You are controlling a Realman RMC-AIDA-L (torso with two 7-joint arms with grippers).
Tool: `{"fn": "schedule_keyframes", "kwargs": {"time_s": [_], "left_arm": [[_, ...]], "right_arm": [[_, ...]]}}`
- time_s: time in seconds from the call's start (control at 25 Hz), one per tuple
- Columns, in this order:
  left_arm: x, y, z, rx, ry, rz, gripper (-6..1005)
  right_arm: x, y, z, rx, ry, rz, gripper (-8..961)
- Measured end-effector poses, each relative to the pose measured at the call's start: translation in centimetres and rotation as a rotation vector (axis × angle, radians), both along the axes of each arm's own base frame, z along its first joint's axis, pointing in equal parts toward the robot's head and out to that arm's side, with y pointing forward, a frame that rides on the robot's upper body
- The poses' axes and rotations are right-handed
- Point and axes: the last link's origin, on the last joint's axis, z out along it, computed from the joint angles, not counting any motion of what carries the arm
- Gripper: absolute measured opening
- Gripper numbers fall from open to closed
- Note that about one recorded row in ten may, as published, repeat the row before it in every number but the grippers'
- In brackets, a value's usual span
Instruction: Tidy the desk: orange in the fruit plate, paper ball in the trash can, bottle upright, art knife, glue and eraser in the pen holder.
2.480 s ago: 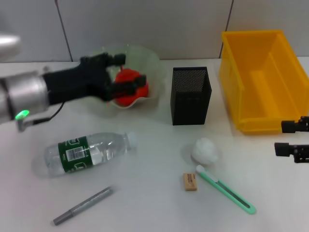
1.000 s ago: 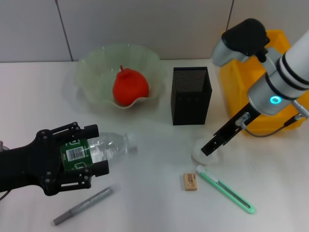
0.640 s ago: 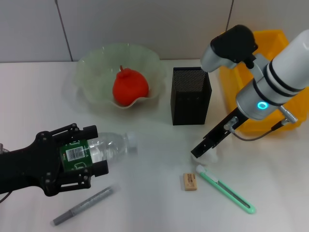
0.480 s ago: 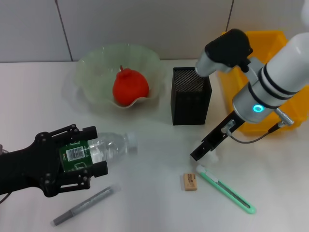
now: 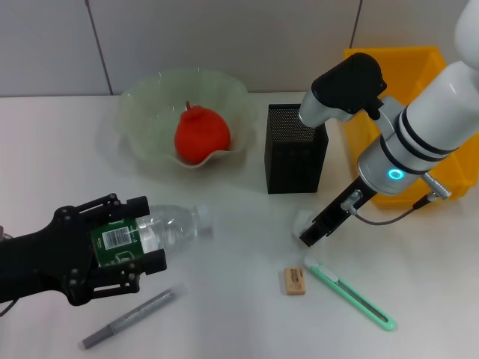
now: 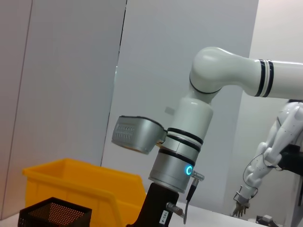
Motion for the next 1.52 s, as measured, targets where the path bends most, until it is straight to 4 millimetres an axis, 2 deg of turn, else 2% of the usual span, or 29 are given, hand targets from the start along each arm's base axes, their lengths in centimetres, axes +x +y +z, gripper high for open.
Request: {"fn": "schedule_keyframes", "kwargs": {"time_s": [0.16,0.24,0.36,0.4,0.52,0.6,0.64,0.88,0.96,1.0,1.04,1.2,1.24,1.32,1.36,1.4,1.44,1.52], "left_arm": [[-0.2,-0.1,-0.2,0.002,-0.002,0.008,837],[-0.3,-0.1,-0.2,0.006,0.000,0.007,837],[-0.3,-0.1,-0.2,0.006,0.000,0.007,837],[-0.3,-0.1,-0.2,0.012,0.002,0.006,837],[-0.4,-0.1,-0.1,0.015,0.002,0.009,838],[-0.6,-0.1,0.1,0.019,0.004,0.014,838],[-0.6,-0.1,0.1,0.019,0.004,0.014,838],[-0.7,0.1,0.5,0.038,0.001,0.020,838],[-0.7,0.2,0.5,0.040,0.001,0.019,838],[-0.7,0.2,0.5,0.049,0.002,0.015,837],[-0.7,0.2,0.5,0.049,0.002,0.015,837],[-0.7,0.2,0.3,0.056,-0.002,0.010,837],[-0.7,0.2,0.3,0.056,-0.003,0.010,837],[-0.6,0.2,0.2,0.054,-0.006,0.008,837],[-0.6,0.2,0.2,0.054,-0.006,0.008,837],[-0.6,0.1,0.2,0.054,-0.006,0.009,838],[-0.6,0.1,0.2,0.054,-0.006,0.009,838],[-0.6,0.1,0.2,0.053,-0.007,0.010,838]], "right_arm": [[-0.1,0.0,0.2,0.009,0.005,0.009,554],[-0.6,-0.4,1.3,0.003,0.014,0.025,515],[-0.9,-0.6,1.9,0.004,0.018,0.030,515],[-1.5,-1.1,3.0,0.007,0.026,0.038,515],[-1.8,-1.8,4.1,0.007,0.030,0.037,515],[-2.7,-3.2,6.3,0.015,0.028,0.052,515],[-2.7,-3.2,6.3,0.015,0.028,0.052,514],[-4.1,-6.9,10.8,0.008,0.006,0.065,514],[-4.3,-7.3,11.4,0.015,0.002,0.066,514],[-4.4,-7.9,12.8,0.048,-0.016,0.058,514],[-4.4,-7.9,12.8,0.048,-0.016,0.058,514],[-3.5,-7.6,15.7,0.188,-0.081,0.027,514],[-3.5,-7.6,15.7,0.188,-0.081,0.027,514],[-2.2,-6.5,17.0,0.304,-0.130,0.022,514],[-2.2,-6.5,17.0,0.304,-0.130,0.022,513],[-1.2,-5.6,17.5,0.375,-0.154,0.025,513],[-1.2,-5.6,17.5,0.375,-0.154,0.025,513],[0.1,-4.5,17.6,0.434,-0.163,0.025,513]]}}
